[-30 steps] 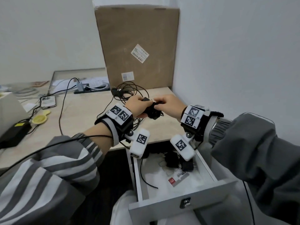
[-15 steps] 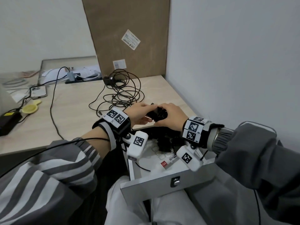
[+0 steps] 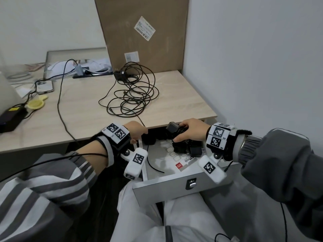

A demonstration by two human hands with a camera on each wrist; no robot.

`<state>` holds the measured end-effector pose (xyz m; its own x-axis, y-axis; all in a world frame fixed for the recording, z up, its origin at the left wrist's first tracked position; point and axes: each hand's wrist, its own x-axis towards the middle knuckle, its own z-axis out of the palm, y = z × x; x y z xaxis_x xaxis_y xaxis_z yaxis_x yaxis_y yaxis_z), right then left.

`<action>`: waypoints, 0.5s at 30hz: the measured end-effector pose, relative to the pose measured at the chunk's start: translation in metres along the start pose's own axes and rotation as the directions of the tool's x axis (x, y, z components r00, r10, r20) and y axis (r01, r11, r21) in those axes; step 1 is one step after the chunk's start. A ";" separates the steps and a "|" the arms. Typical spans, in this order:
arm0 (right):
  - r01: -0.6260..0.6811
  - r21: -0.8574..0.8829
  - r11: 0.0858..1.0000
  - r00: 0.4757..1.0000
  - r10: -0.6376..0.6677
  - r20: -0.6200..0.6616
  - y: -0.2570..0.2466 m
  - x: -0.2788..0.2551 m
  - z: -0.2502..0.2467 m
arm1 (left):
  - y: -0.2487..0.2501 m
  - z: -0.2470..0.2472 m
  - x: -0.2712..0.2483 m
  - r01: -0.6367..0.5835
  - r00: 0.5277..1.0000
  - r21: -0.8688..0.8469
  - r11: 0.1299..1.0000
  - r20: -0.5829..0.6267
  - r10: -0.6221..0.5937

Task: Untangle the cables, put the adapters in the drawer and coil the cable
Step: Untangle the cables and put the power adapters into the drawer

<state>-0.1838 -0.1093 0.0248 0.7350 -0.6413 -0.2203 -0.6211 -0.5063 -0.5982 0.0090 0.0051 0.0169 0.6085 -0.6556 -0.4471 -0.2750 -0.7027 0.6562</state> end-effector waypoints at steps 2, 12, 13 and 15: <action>-0.014 0.000 1.000 0.999 0.014 0.031 -0.001 0.003 0.004 | -0.006 0.006 0.002 0.019 0.999 -0.046 0.999 0.051 -0.017; -0.197 -0.117 0.973 0.955 0.217 0.202 -0.006 0.033 0.030 | -0.014 0.025 0.002 -0.074 0.977 -0.316 0.946 0.167 0.132; -0.203 -0.155 0.967 0.946 0.235 0.224 -0.008 0.035 0.032 | -0.017 0.021 0.002 -0.096 0.977 -0.321 0.942 0.152 0.151; -0.208 -0.237 0.949 0.926 0.269 0.265 -0.014 0.039 0.035 | -0.020 0.011 0.003 -0.144 0.975 -0.325 0.935 0.117 0.190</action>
<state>-0.1371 -0.1067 -0.0025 0.5853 -0.5775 -0.5692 -0.8069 -0.4837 -0.3390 0.0078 0.0144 -0.0041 0.4539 -0.8051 -0.3818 -0.1023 -0.4727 0.8752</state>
